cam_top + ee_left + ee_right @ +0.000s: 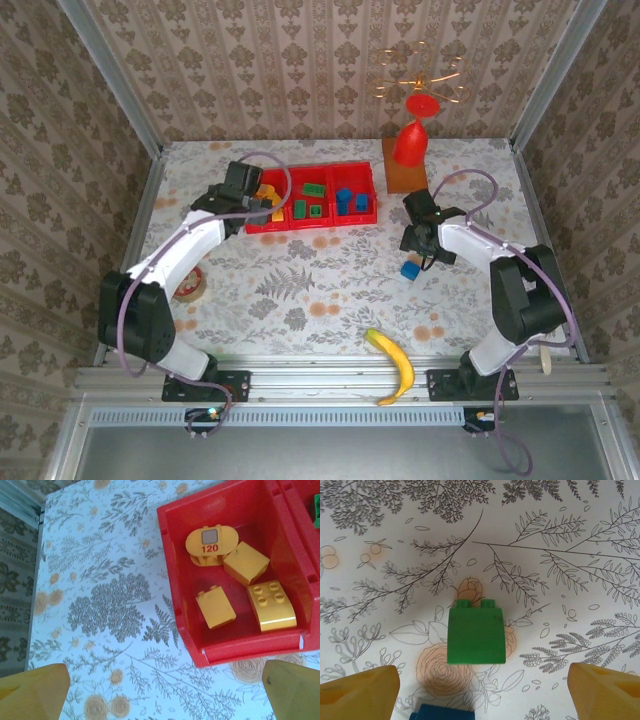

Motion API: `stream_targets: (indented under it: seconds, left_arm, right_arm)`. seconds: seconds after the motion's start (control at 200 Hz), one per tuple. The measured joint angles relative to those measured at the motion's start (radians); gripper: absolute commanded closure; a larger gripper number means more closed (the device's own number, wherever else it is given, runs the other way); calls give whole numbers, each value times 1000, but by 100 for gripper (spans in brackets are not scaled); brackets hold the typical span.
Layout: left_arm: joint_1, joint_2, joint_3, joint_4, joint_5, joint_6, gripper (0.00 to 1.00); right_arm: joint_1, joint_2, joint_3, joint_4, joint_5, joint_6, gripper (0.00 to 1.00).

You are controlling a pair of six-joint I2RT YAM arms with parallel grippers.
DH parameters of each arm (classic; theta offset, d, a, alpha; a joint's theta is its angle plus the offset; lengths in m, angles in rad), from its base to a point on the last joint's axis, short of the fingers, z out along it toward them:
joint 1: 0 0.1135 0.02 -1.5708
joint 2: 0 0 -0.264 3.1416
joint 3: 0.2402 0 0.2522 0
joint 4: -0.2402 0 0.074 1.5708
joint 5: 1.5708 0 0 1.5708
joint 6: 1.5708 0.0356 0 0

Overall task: Sort the legos into containers by color
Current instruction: Pick up the lego from the middle-right of the table.

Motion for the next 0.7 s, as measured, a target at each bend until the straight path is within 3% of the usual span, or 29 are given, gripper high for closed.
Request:
stream_targets:
  seconds: [0.34, 0.5, 0.7]
  left_arm:
    - [48, -196, -197, 99, 58, -106, 0]
    - [76, -272, -260, 143, 73, -144, 0]
    - [109, -352, -322, 195, 94, -177, 0]
  right_arm:
    - [-39, 81, 0, 42, -36, -6, 33]
    - [-45, 103, 0, 44, -55, -11, 36]
    - [-50, 120, 0, 51, -79, -16, 49]
